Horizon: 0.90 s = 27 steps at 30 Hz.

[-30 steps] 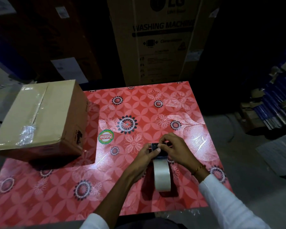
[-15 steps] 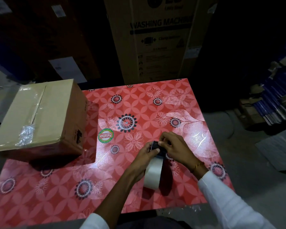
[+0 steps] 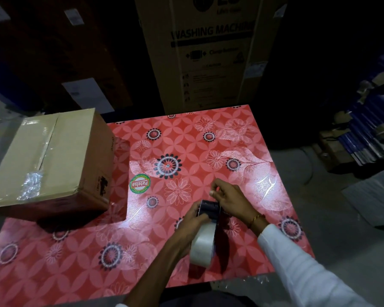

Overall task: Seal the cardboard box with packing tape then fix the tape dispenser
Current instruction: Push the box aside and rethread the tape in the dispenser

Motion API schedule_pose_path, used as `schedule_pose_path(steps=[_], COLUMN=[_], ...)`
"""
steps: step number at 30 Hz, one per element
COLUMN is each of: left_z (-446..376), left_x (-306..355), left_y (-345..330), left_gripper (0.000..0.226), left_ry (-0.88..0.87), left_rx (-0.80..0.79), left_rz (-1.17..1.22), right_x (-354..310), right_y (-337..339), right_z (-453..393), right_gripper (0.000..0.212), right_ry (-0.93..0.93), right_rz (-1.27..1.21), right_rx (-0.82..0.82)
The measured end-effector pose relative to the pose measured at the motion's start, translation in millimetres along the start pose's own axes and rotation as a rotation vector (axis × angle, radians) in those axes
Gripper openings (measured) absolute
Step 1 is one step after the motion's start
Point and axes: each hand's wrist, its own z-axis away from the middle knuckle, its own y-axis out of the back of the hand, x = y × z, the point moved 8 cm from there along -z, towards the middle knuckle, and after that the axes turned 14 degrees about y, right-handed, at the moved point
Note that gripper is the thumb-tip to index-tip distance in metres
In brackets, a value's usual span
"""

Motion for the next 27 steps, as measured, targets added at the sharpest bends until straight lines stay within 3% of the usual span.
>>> schedule_pose_path(steps=[5,9,13,20,27], left_z=[2.9,-1.0,-2.3,-5.3,-0.5], left_x=[-6.6,-7.9,7.6,39.8,39.7], left_y=[3.9,8.0,18.1,25.1,21.0], left_gripper=[0.041,0.017,0.027,0.012,0.013], left_ry=[0.033,0.061,0.005,-0.171,-0.193], left_rx=[0.021,0.044,0.072,0.068,0.044], left_rz=[-0.113,-0.066,-0.025,-0.046,-0.032], right_x=[15.8,20.1,19.8,5.5,1.7], right_y=[-12.6,-17.7,-19.6,-14.1,-12.4], right_z=[5.8,4.5,4.3,2.4,10.9], right_gripper=[0.008,0.01,0.009,0.01,0.01], right_ry=[-0.027,-0.026,-0.049,-0.04,-0.191], right_rz=[-0.071,-0.158,-0.315,-0.379,-0.635], right_rx=[-0.022,-0.048,-0.079,-0.142,-0.194])
